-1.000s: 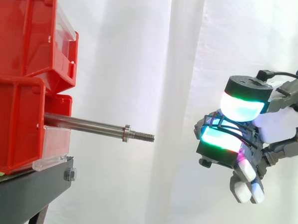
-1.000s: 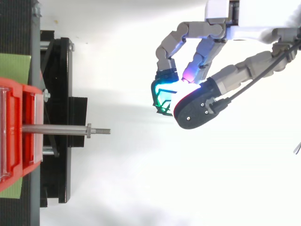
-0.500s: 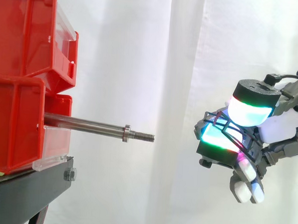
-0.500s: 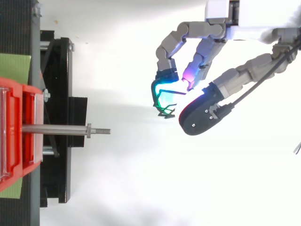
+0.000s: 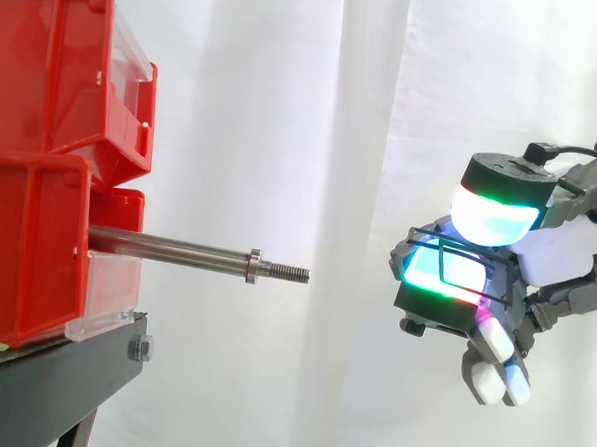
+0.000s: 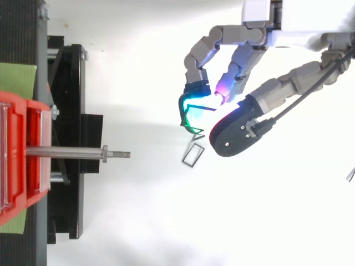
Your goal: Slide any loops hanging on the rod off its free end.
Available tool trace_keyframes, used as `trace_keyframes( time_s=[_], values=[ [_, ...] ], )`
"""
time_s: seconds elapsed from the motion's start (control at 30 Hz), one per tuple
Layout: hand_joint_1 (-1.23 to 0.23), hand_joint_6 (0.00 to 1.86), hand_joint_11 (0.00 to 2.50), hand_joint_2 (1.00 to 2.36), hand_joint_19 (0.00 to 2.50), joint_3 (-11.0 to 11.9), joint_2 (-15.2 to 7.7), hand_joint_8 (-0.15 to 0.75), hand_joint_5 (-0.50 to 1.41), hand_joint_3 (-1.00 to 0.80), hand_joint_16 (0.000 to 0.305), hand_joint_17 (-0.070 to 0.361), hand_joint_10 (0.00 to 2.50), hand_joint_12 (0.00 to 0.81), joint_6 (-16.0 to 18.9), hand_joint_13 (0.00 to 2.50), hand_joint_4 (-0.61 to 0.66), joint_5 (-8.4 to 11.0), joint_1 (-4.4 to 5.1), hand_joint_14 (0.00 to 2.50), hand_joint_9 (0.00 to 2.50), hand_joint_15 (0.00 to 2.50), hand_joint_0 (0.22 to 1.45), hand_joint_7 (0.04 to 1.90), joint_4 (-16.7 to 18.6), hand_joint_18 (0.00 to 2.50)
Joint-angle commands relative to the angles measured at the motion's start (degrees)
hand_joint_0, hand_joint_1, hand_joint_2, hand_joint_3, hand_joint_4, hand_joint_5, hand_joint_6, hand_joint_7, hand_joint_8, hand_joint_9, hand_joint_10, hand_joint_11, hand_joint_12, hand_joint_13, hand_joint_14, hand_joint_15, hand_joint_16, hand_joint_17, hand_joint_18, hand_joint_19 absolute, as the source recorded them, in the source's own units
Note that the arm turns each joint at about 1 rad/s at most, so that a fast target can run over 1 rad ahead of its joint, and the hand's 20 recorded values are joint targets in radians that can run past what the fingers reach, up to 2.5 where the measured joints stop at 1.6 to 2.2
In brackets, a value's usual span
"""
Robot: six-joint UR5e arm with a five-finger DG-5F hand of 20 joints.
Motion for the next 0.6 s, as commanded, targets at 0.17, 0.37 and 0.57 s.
trace_keyframes(
  time_s=[0.17, 0.37, 0.57],
  values=[
    [-0.65, 0.85, 0.41, 1.00, 0.45, 0.0, 0.1, 0.287, -0.15, -0.47, 0.040, 0.090, 0.02, 0.264, 0.0, 0.97, 0.11, 0.00, 0.04, 0.01, 1.05, 0.24, 0.59, 1.04, 0.0, 0.92],
    [-0.72, 0.85, 0.41, 1.01, 0.45, -0.1, 0.0, 0.288, -0.15, -0.39, 0.040, 0.090, 0.01, 0.266, 0.0, 0.97, 0.10, 0.09, -0.05, 0.01, 1.04, 0.24, 0.60, 1.06, 0.0, 0.92],
    [-0.66, 0.86, 0.41, 1.01, 0.45, -0.1, 0.0, 0.287, -0.15, -0.43, 0.040, 0.091, 0.01, 0.268, 0.0, 0.97, 0.13, 0.00, 0.04, 0.01, 1.04, 0.24, 0.58, 1.02, 0.0, 0.92]
  ],
)
